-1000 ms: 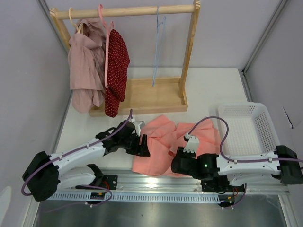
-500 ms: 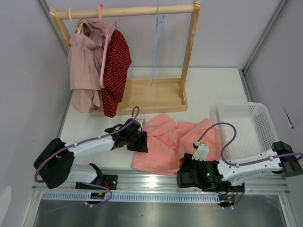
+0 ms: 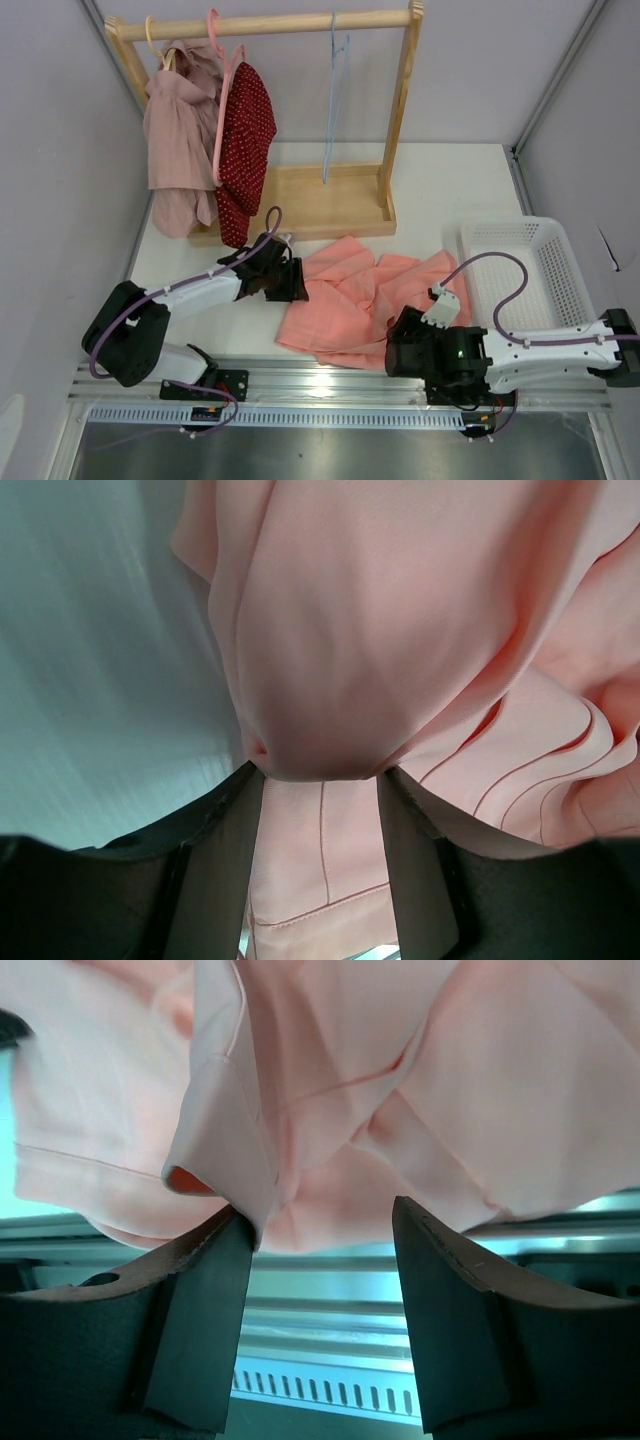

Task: Place the skirt on the hanger

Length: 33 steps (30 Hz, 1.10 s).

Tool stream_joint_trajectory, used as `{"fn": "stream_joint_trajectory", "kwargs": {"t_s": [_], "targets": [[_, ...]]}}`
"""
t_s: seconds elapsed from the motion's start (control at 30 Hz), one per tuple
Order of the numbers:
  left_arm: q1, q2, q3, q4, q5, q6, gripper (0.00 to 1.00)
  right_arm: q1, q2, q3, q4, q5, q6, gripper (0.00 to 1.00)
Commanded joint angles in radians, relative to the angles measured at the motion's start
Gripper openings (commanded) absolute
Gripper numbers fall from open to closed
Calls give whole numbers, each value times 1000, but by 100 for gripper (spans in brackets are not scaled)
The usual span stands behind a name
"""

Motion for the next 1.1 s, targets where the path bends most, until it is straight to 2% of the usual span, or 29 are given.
{"fn": "stream_joint_trajectory", "kwargs": {"t_s": [0.0, 0.1, 0.2, 0.23, 0.27, 0.43, 0.5, 0.53, 0.57, 0.67, 0.73, 0.8, 0.87, 0.97, 1.0, 1.07], "targets": [[5, -6, 21, 39, 19, 12, 55, -80, -42, 3, 56, 86, -144, 62], [5, -21, 19, 29, 26, 15, 55, -142, -49, 0, 137, 61, -244, 60], [4, -47, 24, 22, 36, 22, 55, -151, -31, 8, 144, 48, -257, 48], [4, -55, 24, 17, 47, 25, 55, -150, -23, 11, 133, 45, -235, 34], [2, -63, 27, 12, 53, 28, 55, -145, -17, 13, 105, 37, -217, 29], [-12, -122, 33, -27, 82, 60, 58, -144, -2, -18, 139, 14, -223, 18], [-30, -130, 35, -49, 98, 74, 58, -141, -6, -33, 185, 8, -235, 22], [-41, -144, 35, -53, 98, 75, 60, -142, -14, -49, 211, 8, -252, 35], [-59, -152, 26, -55, 95, 74, 60, -151, -22, -58, 291, 12, -314, 39], [-84, -168, 9, -57, 96, 66, 61, -228, -29, -96, 463, -36, -422, 42], [-95, -176, 4, -60, 108, 69, 61, -309, -22, -109, 515, -101, -490, 41], [-115, -191, 3, -63, 113, 69, 62, -347, -22, -118, 551, -112, -526, 35], [-128, -204, -4, -66, 122, 71, 63, -393, -25, -106, 605, -149, -574, 25], [-131, -219, -11, -49, 164, 71, 63, -510, -23, -52, 683, -215, -696, 3], [-133, -231, -11, -40, 173, 68, 64, -539, -20, 6, 705, -233, -732, 0], [-131, -248, -23, -3, 222, 66, 66, -630, -11, 78, 746, -291, -812, 0]]}}
